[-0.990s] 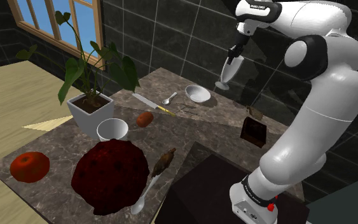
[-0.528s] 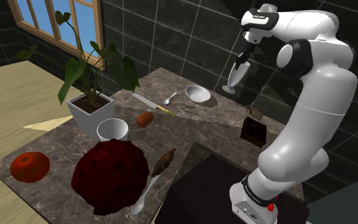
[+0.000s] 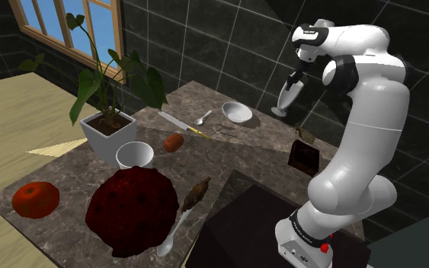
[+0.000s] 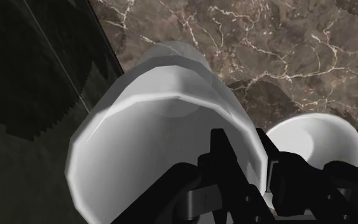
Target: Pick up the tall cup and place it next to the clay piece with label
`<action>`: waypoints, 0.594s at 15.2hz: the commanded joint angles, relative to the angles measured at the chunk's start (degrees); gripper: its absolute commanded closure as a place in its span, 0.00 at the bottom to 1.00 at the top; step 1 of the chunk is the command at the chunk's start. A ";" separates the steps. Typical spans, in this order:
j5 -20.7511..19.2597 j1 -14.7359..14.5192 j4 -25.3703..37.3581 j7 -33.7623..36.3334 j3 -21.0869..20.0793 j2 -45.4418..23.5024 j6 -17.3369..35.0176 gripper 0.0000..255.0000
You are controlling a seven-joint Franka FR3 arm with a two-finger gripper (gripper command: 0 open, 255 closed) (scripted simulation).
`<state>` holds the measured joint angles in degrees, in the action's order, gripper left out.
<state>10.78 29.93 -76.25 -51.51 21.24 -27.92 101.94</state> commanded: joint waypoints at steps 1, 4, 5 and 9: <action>0.12 0.00 -1.32 -0.28 -0.04 -0.16 1.56 1.00; 0.27 -0.16 -3.31 -0.45 -0.13 -0.39 3.74 1.00; 0.33 -0.20 -3.93 -0.51 -0.17 -0.49 4.45 1.00; 0.61 -0.31 -6.20 -0.77 -0.33 -1.04 7.22 1.00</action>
<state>11.28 29.64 -82.11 -52.26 20.98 -28.69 108.46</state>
